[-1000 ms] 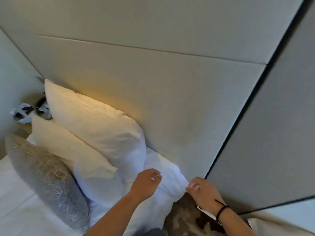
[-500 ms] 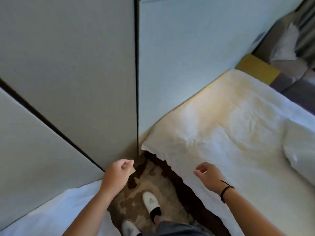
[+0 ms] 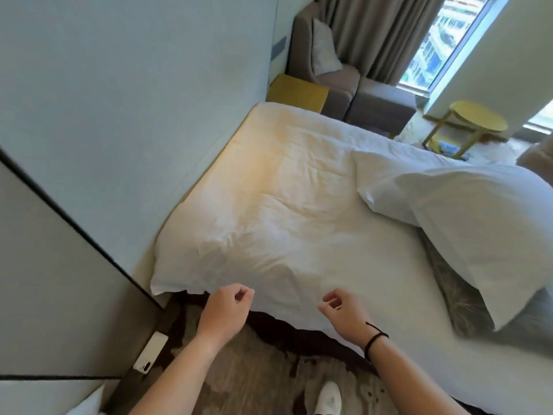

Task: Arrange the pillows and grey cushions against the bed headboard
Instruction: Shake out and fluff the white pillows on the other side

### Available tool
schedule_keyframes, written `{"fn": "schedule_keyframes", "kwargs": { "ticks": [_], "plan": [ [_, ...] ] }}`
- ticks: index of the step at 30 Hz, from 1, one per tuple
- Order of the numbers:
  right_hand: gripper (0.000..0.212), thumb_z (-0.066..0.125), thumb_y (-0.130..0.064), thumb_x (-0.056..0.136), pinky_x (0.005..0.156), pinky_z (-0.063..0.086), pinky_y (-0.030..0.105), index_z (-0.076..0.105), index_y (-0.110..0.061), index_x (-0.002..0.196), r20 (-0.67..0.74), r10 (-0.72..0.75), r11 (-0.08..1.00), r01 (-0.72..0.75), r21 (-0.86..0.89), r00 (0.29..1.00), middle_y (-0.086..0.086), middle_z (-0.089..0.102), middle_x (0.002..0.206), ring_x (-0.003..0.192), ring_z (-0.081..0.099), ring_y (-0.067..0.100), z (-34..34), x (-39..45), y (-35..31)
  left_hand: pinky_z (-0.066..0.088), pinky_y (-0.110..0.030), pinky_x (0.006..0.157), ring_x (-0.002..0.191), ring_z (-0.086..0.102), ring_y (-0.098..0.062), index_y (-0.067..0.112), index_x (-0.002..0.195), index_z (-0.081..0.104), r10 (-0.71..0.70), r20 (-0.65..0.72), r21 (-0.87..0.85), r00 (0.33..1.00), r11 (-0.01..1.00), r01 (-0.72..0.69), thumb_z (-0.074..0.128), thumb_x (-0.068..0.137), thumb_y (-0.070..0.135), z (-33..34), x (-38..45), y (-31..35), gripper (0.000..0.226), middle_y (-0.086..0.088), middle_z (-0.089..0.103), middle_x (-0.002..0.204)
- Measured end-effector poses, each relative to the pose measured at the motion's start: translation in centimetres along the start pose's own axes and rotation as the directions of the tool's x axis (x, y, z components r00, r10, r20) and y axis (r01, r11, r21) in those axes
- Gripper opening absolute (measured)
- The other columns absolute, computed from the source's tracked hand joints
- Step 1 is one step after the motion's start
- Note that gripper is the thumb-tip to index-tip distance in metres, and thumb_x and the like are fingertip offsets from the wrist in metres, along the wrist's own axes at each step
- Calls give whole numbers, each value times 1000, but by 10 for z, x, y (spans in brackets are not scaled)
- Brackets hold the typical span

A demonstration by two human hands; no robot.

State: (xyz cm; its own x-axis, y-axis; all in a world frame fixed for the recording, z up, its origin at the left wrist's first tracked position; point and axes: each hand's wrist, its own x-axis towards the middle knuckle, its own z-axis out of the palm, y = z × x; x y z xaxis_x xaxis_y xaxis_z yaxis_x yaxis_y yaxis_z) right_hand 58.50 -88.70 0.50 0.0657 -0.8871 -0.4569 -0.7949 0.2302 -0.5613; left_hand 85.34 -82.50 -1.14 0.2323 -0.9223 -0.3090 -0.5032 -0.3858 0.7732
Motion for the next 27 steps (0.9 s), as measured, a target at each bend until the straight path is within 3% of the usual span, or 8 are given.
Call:
{"fn": "schedule_keyframes", "kwargs": {
  "ticks": [4,8,14,18,27],
  "plan": [
    [13,68,-40,87,66,48,24,61,-29,90,-68,17,998,-13,58,998,-9,64,83,75,61,7,-40,16,47,52,-30,66,69,61,-3,28,72,67,7,13,29,1000,1000,-7,51,97,42,48,23,45,33,10,67,69],
    [17,66,-44,87,64,47,21,61,-30,94,-105,15,994,-4,106,994,-12,64,86,77,60,4,-92,39,108,43,-20,55,66,61,3,28,68,67,24,9,45,1000,999,-25,54,96,39,117,44,108,33,11,67,64],
    [20,62,-51,86,66,45,21,59,-35,98,-175,46,986,-17,164,983,-16,62,94,84,57,-1,-188,88,196,41,-14,59,75,61,8,38,75,67,80,20,65,997,995,-81,60,91,40,224,73,213,18,19,69,79],
    [22,64,-50,86,81,49,29,59,-36,102,-265,98,979,-45,200,959,-17,61,99,93,57,5,-241,105,238,45,-20,70,85,60,1,38,90,67,149,81,113,986,981,-157,60,91,37,273,91,262,8,16,65,96],
    [36,64,-45,89,86,48,29,57,-25,118,-364,317,925,-201,321,876,-7,59,112,102,56,10,-285,101,308,48,-28,76,86,61,-4,35,90,68,264,294,141,919,939,-315,61,90,34,355,158,337,7,13,64,99]
  ]
}}
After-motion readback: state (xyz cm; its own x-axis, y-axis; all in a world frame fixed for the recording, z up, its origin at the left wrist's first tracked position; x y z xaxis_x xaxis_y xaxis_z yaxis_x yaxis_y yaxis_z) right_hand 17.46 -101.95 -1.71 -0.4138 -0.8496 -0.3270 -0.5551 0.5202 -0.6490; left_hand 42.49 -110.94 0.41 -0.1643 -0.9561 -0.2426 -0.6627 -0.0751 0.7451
